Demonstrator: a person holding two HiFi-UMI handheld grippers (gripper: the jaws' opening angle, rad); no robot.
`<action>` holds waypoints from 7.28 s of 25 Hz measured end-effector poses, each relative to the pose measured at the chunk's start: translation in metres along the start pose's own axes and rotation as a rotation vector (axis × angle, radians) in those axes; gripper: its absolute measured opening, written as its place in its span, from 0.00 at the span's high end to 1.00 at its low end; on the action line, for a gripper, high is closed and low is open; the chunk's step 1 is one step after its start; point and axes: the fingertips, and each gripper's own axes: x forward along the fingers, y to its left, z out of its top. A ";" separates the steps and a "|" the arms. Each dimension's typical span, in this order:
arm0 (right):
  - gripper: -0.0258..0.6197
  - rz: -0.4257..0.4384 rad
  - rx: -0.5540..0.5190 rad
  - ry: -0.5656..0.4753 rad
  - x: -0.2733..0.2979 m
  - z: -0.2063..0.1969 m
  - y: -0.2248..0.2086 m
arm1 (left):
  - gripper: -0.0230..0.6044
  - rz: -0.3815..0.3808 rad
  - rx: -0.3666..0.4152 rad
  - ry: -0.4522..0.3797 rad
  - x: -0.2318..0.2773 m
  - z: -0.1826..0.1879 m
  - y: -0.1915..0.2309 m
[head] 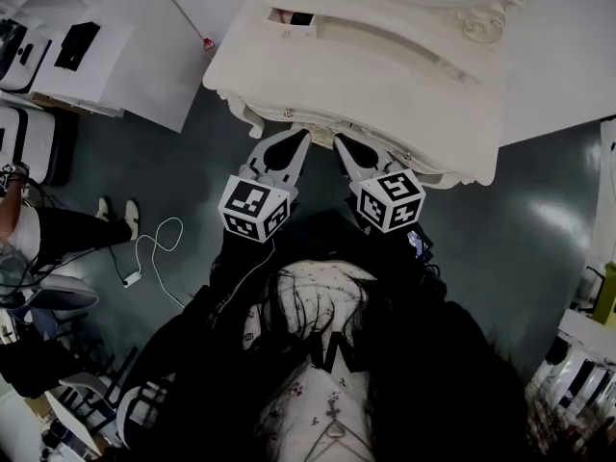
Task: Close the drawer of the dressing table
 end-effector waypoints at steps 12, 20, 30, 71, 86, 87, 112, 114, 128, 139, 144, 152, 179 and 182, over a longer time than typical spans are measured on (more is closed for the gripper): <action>0.95 0.070 0.024 0.014 0.007 0.000 -0.028 | 0.96 0.108 0.000 0.029 0.015 -0.004 0.001; 0.95 0.074 0.035 0.020 0.029 -0.001 -0.028 | 0.96 0.123 0.000 0.039 0.017 -0.004 0.026; 0.95 -0.075 0.033 -0.007 0.083 0.023 -0.046 | 0.96 -0.006 0.002 0.034 0.045 0.015 0.089; 0.95 -0.285 0.035 0.059 0.255 0.036 -0.012 | 0.96 -0.174 -0.055 0.051 0.032 0.037 0.278; 0.95 -0.301 0.023 0.147 0.294 0.030 -0.104 | 0.96 -0.112 -0.042 0.061 0.078 0.055 0.287; 0.95 -0.297 0.025 0.159 0.300 0.026 -0.109 | 0.96 -0.110 -0.038 0.064 0.081 0.056 0.287; 0.86 -0.351 -0.053 0.394 0.368 -0.028 -0.179 | 0.96 0.000 -0.044 0.118 0.097 0.059 0.327; 0.86 -0.347 -0.061 0.394 0.369 -0.028 -0.179 | 0.96 0.001 -0.044 0.119 0.098 0.058 0.328; 0.88 -0.338 -0.058 0.372 0.381 -0.019 -0.193 | 0.96 0.020 -0.044 0.111 0.100 0.061 0.334; 0.88 -0.361 -0.021 0.363 0.387 -0.015 -0.210 | 0.96 0.048 -0.046 0.102 0.097 0.064 0.342; 0.79 -0.351 0.062 0.354 0.387 -0.015 -0.218 | 0.96 0.066 -0.050 0.094 0.097 0.065 0.348; 0.79 -0.355 0.061 0.355 0.394 -0.012 -0.227 | 0.96 0.087 -0.056 0.091 0.101 0.067 0.354; 0.78 -0.354 0.060 0.332 0.391 0.001 -0.234 | 0.96 0.113 -0.068 0.099 0.103 0.065 0.355; 0.78 -0.347 0.065 0.307 0.385 0.006 -0.224 | 0.96 0.102 -0.064 0.097 0.101 0.065 0.352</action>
